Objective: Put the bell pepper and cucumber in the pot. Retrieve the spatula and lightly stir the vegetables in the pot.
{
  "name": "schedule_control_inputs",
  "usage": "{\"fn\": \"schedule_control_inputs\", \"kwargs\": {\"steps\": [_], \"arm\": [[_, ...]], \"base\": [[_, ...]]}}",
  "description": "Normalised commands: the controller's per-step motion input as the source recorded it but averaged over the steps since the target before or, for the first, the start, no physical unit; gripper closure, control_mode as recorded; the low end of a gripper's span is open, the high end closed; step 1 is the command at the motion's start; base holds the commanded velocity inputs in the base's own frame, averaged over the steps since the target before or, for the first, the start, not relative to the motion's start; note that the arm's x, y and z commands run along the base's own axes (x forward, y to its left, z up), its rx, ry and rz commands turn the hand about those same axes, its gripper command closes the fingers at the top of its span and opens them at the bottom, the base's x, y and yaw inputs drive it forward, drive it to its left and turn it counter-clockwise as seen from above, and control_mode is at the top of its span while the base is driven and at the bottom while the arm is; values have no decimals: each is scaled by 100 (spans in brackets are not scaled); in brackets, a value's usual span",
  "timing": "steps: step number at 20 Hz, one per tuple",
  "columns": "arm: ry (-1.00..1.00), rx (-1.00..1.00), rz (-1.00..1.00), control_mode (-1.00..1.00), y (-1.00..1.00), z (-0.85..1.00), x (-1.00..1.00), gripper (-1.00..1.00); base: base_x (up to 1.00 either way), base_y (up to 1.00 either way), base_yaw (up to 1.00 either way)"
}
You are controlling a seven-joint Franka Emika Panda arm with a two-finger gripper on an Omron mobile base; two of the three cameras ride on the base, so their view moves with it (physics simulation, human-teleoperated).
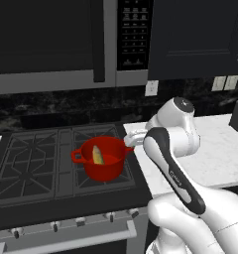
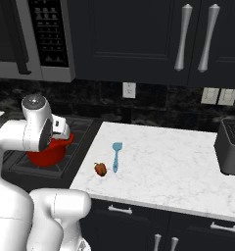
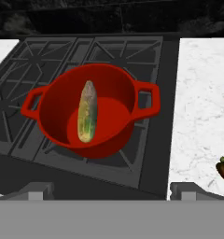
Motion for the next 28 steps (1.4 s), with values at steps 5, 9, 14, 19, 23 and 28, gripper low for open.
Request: {"fn": "schedule_control_inputs", "kwargs": {"steps": [5,9,14,19,23,28], "arm": [[17,0,-19,-100,-100,5,-54,-100],[19,-1,-15,-100,-98,-39,-21,-100],[14,-6,-8,-100,-77,-53,2,-100],[13,-7,-4,-100,-35,-58,34,-100],[15,-3,-1,-100,-2,-53,54,-100],[10,0,0,-100,0,-20,49,-100]], "base": [[0,0,0],[0,0,0],[0,0,0],[0,0,0],[0,0,0],[0,0,0]]}}
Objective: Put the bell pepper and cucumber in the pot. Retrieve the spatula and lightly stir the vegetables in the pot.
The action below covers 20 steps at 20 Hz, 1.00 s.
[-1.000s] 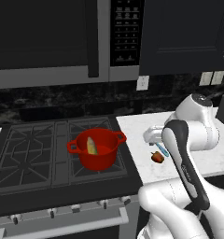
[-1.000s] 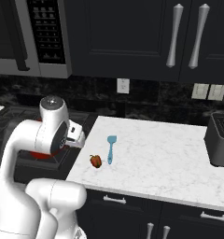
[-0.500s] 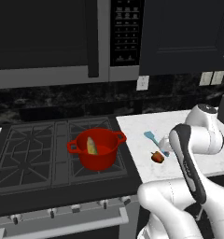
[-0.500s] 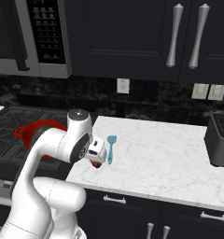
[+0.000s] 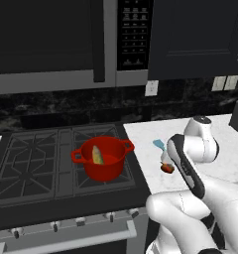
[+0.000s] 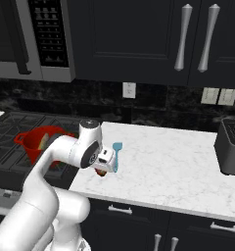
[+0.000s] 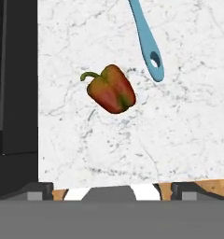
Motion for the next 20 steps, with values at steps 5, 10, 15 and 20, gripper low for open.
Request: {"fn": "schedule_control_inputs", "kwargs": {"steps": [5,10,15,20], "arm": [[6,-1,0,-100,0,-23,59,-100],[5,-4,0,-100,0,-38,15,-100],[3,-4,0,-100,0,-39,9,-100],[3,0,0,-100,2,-26,28,-100]], "base": [[0,0,0],[0,0,0],[0,0,0],[0,0,0]]}}
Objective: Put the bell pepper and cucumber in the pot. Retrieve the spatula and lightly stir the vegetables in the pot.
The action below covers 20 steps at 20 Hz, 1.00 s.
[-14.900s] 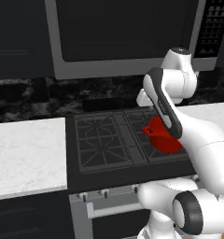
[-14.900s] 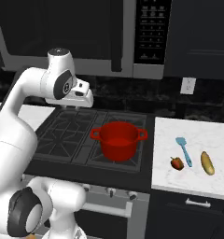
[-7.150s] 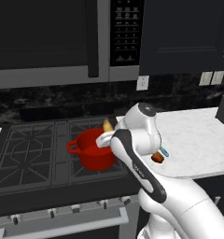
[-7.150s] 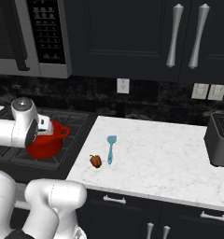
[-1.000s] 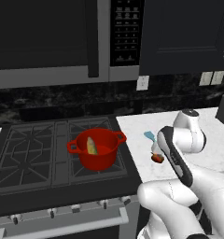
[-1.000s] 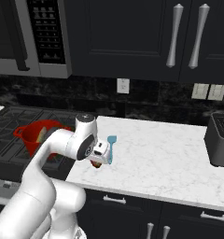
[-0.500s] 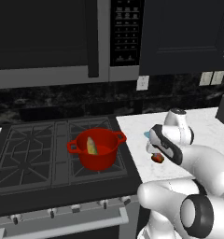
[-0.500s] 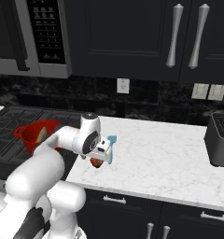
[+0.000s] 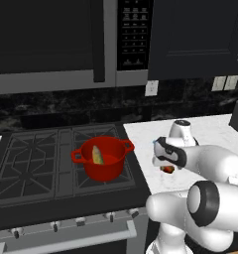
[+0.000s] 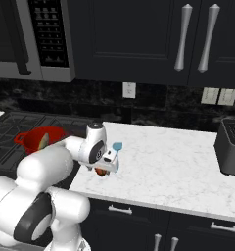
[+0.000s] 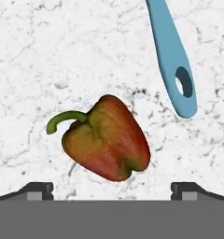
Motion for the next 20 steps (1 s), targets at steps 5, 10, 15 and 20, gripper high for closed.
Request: {"fn": "schedule_control_inputs", "kwargs": {"steps": [5,10,15,20], "arm": [[0,0,0,-100,1,-25,32,-100],[0,0,0,-100,0,-22,37,-100],[0,0,0,-100,3,-21,6,100],[0,0,0,-100,0,-5,-27,100]], "base": [[0,0,0],[0,0,0],[0,0,0],[0,0,0]]}}
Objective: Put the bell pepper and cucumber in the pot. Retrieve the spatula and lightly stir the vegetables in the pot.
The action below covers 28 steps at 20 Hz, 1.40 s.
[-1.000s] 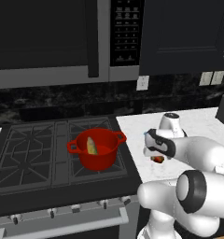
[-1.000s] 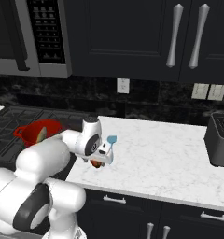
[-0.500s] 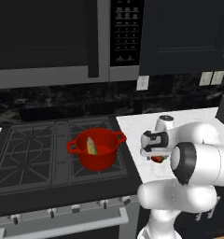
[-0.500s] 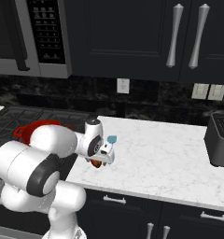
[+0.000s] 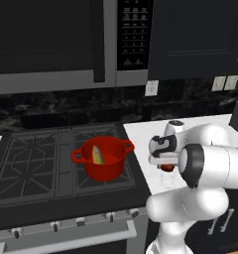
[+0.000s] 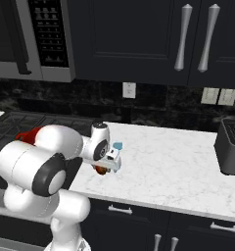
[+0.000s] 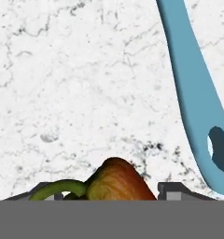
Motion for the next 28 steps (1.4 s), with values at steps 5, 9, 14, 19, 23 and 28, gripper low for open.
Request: {"fn": "schedule_control_inputs", "kwargs": {"steps": [5,9,14,19,23,28], "arm": [[-20,1,0,-100,0,70,-94,100],[-25,6,0,-100,21,100,-97,100],[-7,9,2,-100,77,100,-61,100],[0,11,4,-100,99,100,-22,100],[0,13,3,-100,80,100,7,100],[0,6,0,-100,57,46,51,100]], "base": [[0,0,0],[0,0,0],[0,0,0],[0,0,0],[0,0,0],[0,0,0]]}}
